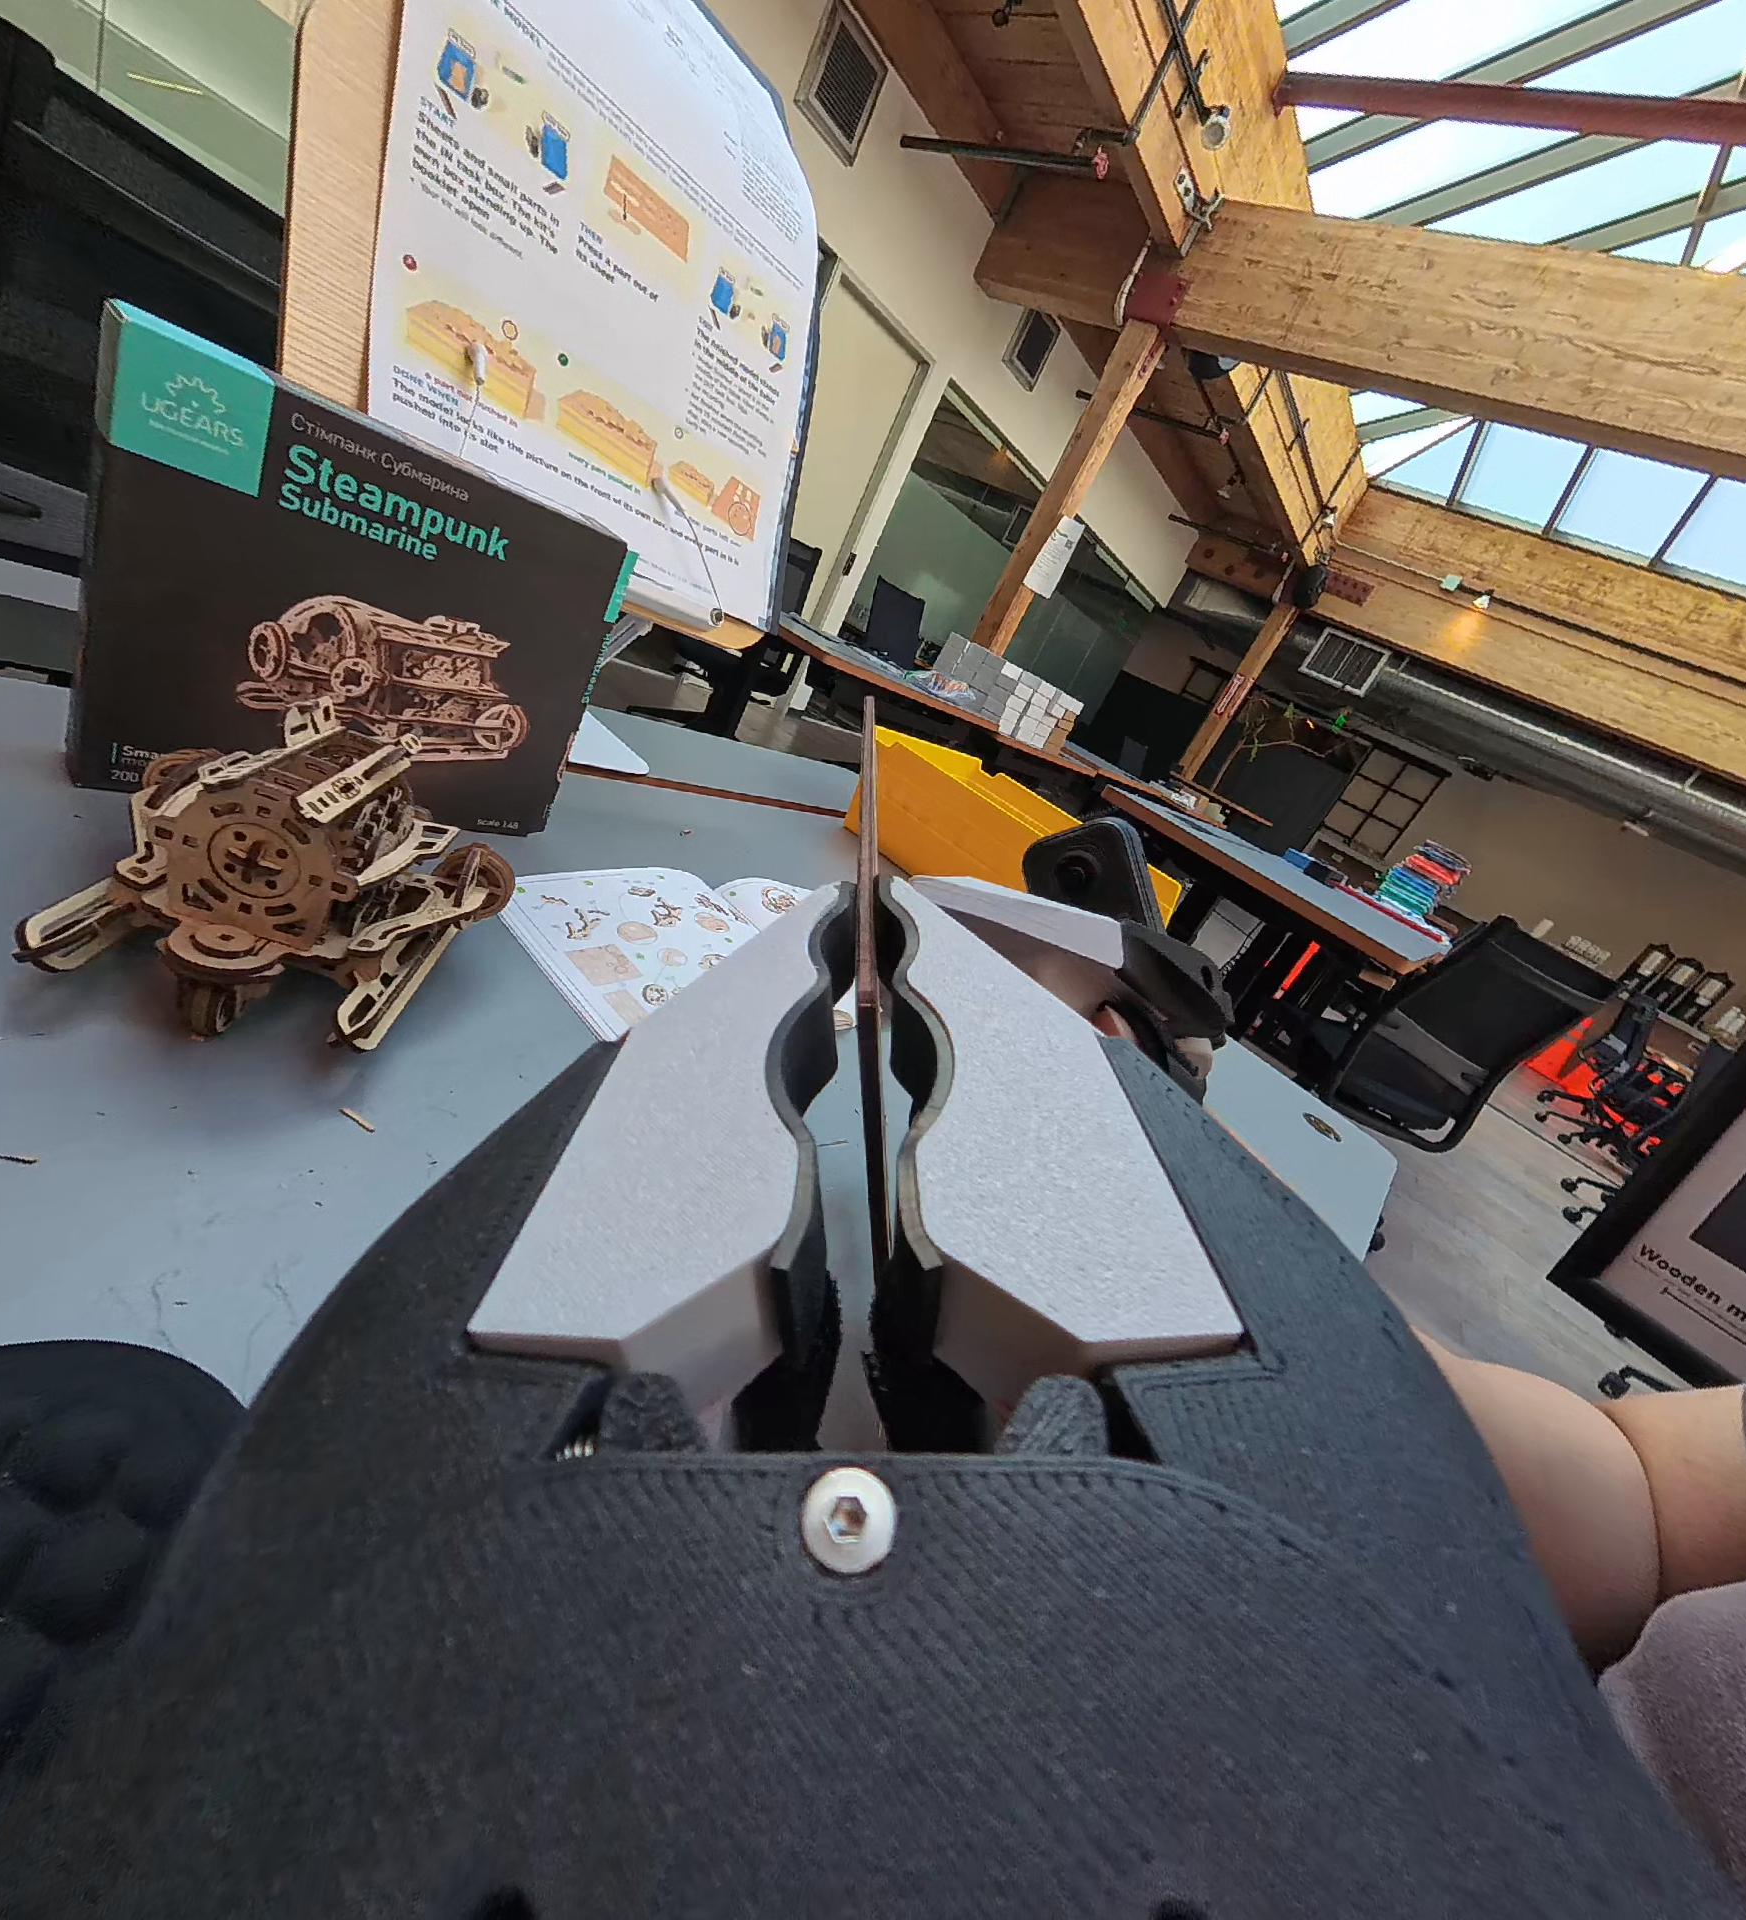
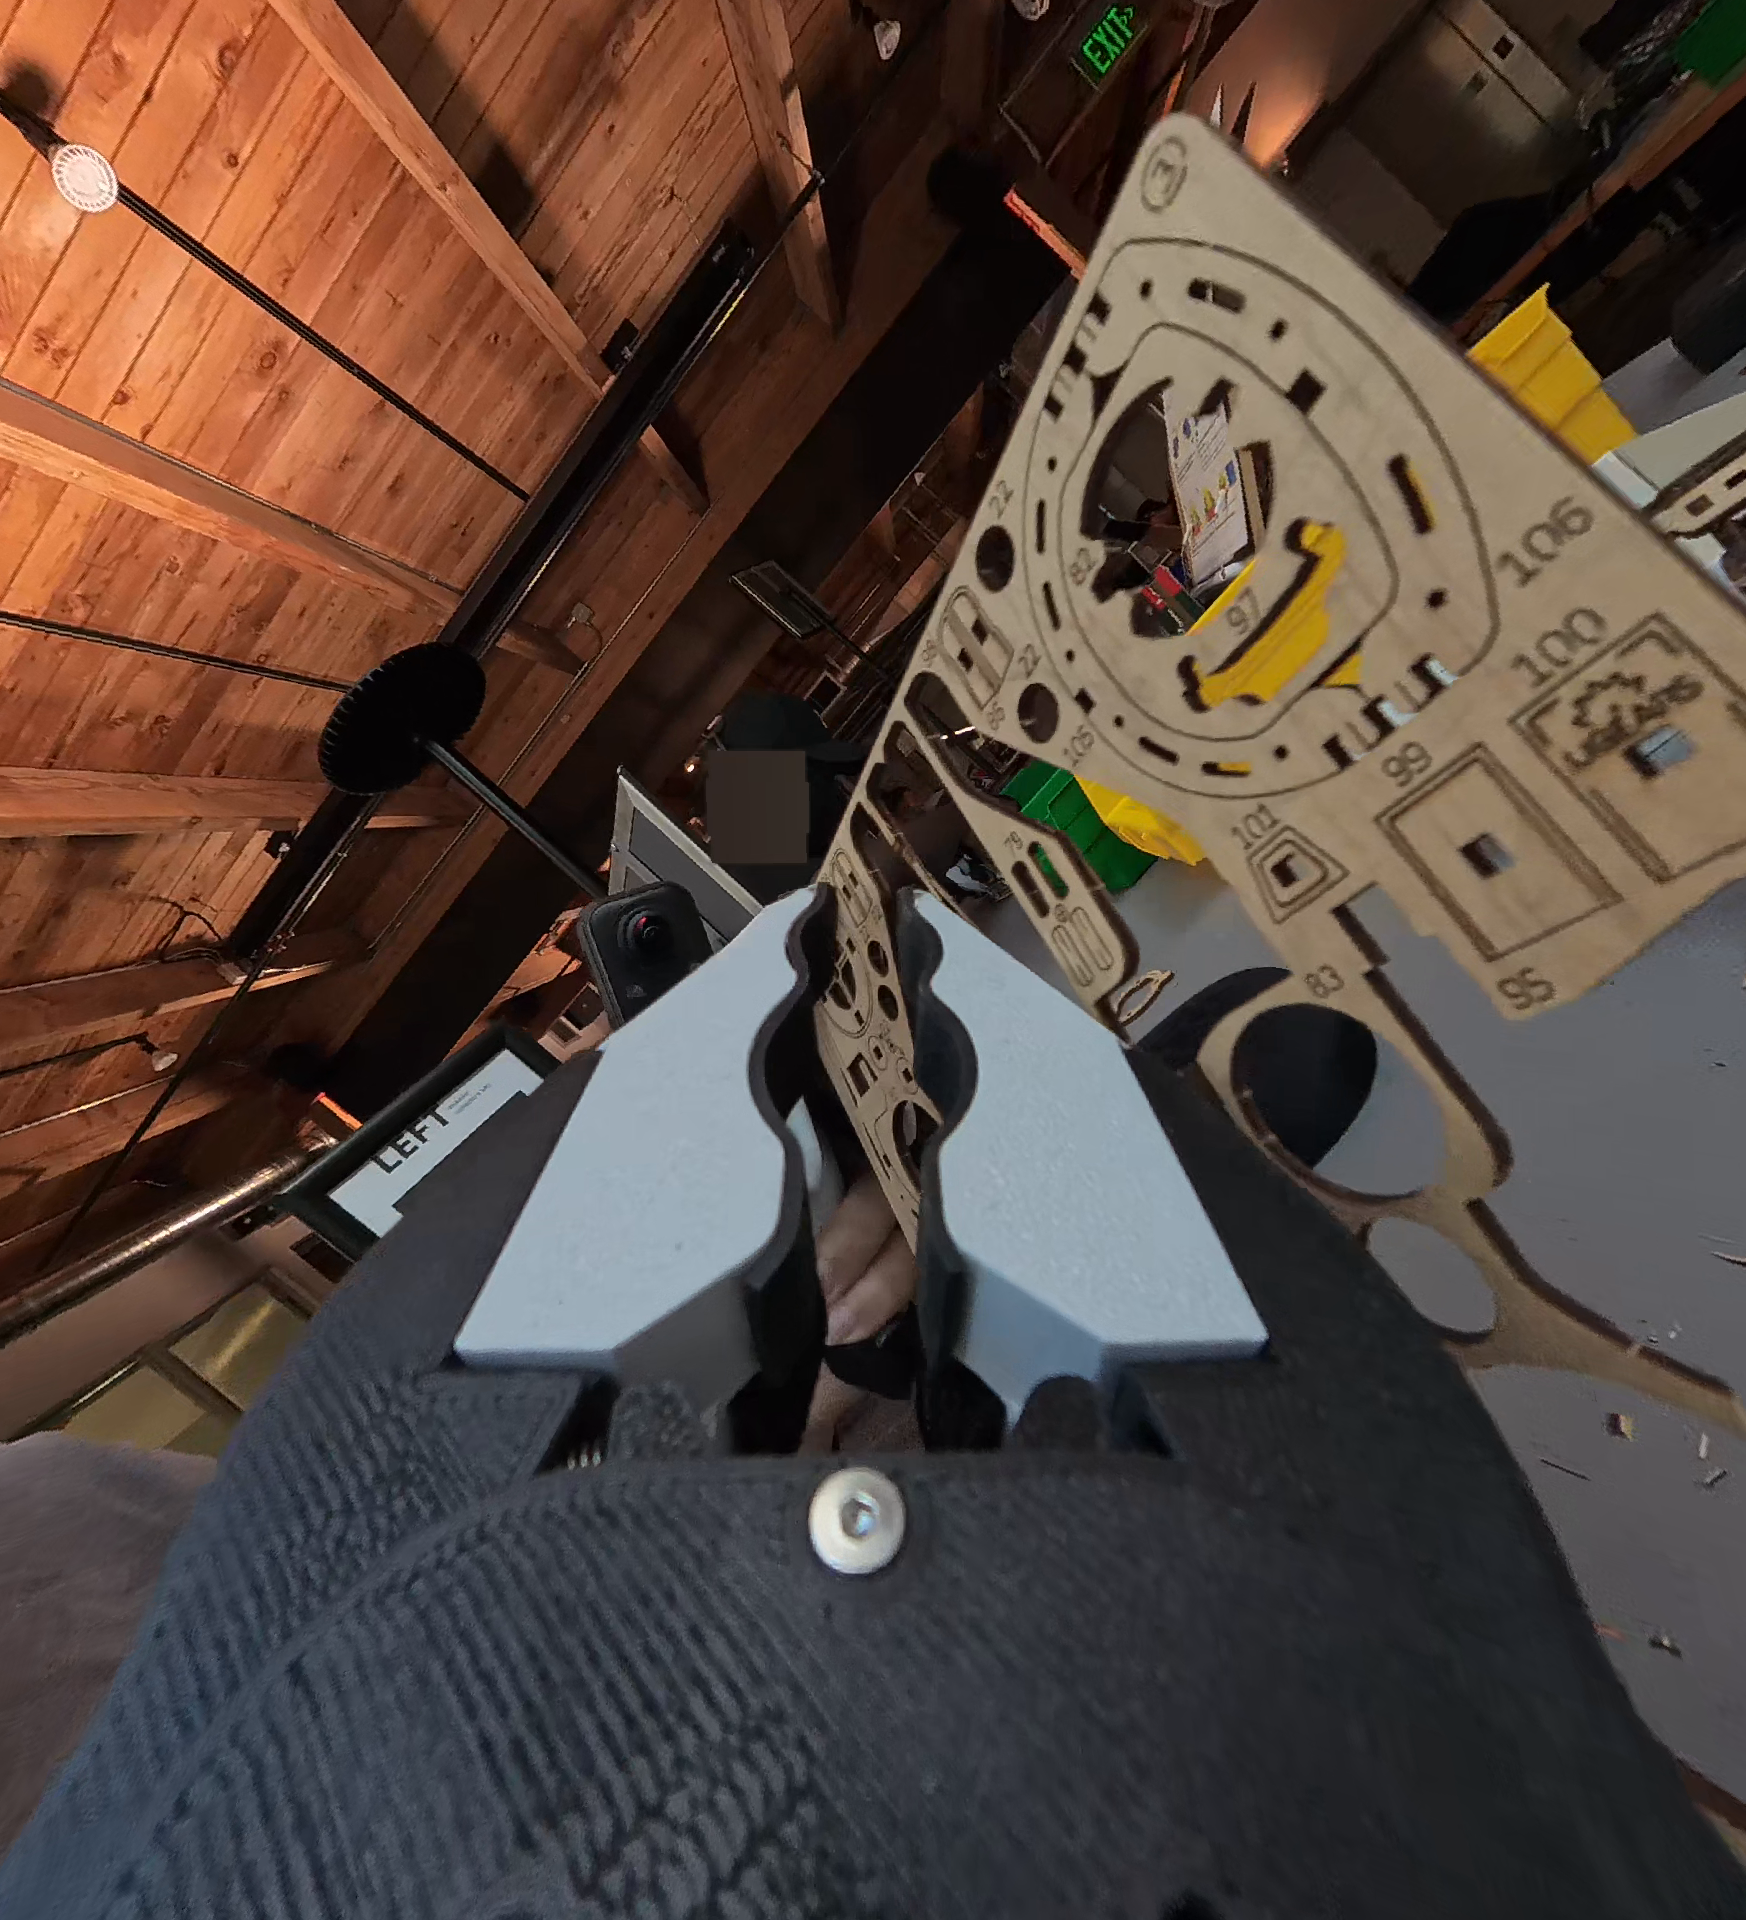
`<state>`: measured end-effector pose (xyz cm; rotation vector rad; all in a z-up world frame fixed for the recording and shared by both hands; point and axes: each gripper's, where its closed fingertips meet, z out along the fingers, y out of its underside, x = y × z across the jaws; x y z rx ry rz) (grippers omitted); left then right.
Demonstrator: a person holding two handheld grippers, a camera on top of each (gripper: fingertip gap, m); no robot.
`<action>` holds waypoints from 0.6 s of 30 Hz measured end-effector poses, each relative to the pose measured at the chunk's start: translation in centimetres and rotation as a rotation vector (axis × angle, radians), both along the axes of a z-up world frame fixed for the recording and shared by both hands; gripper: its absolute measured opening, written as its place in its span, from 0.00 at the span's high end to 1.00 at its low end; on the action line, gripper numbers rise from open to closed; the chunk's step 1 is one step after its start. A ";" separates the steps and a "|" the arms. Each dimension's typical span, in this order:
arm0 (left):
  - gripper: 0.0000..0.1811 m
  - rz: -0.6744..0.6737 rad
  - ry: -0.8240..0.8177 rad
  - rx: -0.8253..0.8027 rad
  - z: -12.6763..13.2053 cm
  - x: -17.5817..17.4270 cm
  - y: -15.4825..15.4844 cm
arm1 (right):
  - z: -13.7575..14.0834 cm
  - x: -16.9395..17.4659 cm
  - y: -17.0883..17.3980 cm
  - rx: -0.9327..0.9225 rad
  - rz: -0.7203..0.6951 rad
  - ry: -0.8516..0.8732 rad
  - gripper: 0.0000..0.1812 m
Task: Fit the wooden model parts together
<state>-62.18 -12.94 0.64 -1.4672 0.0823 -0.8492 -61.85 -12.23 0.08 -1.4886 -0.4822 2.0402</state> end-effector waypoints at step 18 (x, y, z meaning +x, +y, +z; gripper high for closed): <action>1.00 0.049 0.053 -0.012 -0.6 0.2 0.3 | -0.7 -0.6 0.1 0.023 -0.024 -0.042 0.96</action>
